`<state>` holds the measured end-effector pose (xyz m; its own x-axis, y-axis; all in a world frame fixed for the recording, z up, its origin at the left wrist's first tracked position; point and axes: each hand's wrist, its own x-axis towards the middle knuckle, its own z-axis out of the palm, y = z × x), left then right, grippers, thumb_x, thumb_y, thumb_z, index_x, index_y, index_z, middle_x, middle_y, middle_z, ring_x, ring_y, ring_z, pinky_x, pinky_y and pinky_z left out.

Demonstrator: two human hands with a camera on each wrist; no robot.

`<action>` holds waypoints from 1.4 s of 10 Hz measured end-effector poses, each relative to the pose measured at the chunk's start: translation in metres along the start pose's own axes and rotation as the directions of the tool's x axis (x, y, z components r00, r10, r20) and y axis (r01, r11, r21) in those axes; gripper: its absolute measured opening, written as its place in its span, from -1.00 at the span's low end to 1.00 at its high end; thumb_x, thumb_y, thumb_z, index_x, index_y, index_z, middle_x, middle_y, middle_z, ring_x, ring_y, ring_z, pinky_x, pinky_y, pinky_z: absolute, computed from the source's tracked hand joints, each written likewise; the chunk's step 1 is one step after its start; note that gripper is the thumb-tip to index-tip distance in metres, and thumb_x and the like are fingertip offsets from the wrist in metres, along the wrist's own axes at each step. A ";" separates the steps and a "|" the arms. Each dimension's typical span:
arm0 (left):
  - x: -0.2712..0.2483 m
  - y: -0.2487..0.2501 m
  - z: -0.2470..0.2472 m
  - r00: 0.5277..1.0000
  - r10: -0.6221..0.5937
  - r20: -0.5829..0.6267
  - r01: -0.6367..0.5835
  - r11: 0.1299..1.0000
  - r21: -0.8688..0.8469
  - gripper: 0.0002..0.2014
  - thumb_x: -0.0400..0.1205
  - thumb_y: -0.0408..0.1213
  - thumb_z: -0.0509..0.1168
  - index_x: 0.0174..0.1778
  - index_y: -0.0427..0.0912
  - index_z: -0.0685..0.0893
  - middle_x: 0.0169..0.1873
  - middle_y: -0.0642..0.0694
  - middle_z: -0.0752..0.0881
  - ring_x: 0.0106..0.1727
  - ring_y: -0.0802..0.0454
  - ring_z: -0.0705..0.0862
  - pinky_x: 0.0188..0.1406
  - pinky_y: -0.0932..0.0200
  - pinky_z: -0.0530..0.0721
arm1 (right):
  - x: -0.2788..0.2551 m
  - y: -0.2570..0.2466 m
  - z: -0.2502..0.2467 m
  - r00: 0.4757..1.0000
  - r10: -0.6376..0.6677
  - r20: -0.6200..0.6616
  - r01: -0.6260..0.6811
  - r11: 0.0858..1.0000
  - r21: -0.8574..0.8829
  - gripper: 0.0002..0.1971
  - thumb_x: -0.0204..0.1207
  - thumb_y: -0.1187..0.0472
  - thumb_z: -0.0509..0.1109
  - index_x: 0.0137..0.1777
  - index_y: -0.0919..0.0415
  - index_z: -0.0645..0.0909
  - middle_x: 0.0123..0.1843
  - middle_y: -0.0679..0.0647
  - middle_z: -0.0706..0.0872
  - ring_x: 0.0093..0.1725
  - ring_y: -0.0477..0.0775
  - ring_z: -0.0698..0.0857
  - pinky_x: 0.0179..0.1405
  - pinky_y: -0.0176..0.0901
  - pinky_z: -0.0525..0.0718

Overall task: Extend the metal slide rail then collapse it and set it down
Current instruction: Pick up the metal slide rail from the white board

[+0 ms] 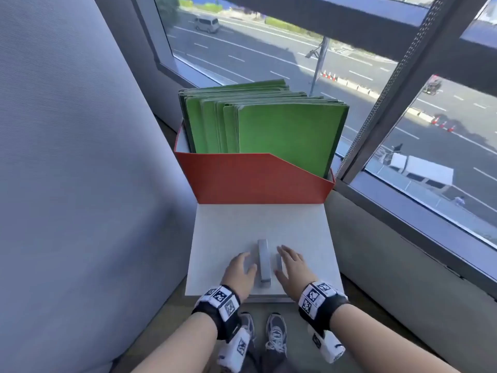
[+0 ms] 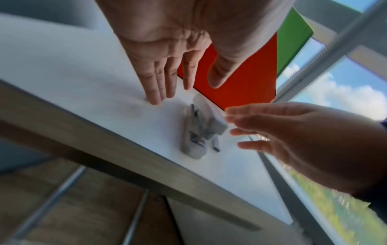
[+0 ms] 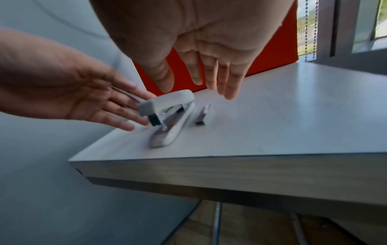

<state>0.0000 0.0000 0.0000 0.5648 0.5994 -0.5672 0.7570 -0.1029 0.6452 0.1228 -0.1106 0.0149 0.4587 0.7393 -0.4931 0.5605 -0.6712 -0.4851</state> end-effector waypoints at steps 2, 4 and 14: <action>0.008 0.020 0.022 0.991 -0.133 -0.003 0.121 0.910 -0.397 -0.62 0.72 -0.20 0.10 0.44 -0.19 0.55 0.40 -0.15 0.64 0.38 -0.08 0.60 0.39 0.15 0.49 | 0.003 -0.048 0.005 0.997 0.052 0.051 -0.055 0.997 0.063 -0.41 0.60 0.27 0.17 0.59 0.28 0.04 0.53 0.33 0.29 0.42 0.34 0.42 0.42 0.13 0.46; 0.010 0.015 0.021 0.989 -0.146 0.015 0.133 0.853 -0.504 -0.71 0.71 -0.21 0.11 0.27 -0.12 0.63 0.28 -0.15 0.70 0.25 -0.06 0.64 0.30 0.15 0.53 | 0.020 -0.055 0.024 0.994 0.108 0.008 -0.108 0.987 0.118 -0.41 0.47 0.49 0.07 0.54 0.32 0.14 0.56 0.30 0.19 0.27 0.35 0.39 0.29 0.06 0.55; 0.029 0.017 0.006 1.000 -0.015 0.018 0.023 0.769 -0.639 -0.58 0.77 -0.23 -0.01 0.57 0.07 0.36 0.53 -0.13 0.50 0.54 -0.12 0.49 0.53 -0.11 0.47 | -0.001 -0.078 -0.044 0.997 0.057 0.060 -0.059 0.998 0.033 -0.56 0.61 0.31 0.10 0.49 0.26 0.24 0.24 0.30 0.54 0.12 0.31 0.62 -0.01 -0.01 0.58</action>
<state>0.0315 0.0106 -0.0082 0.5594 0.5867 -0.5855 0.3846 0.4420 0.8104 0.1089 -0.0561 0.0852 0.4474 0.6955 -0.5622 0.5096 -0.7149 -0.4788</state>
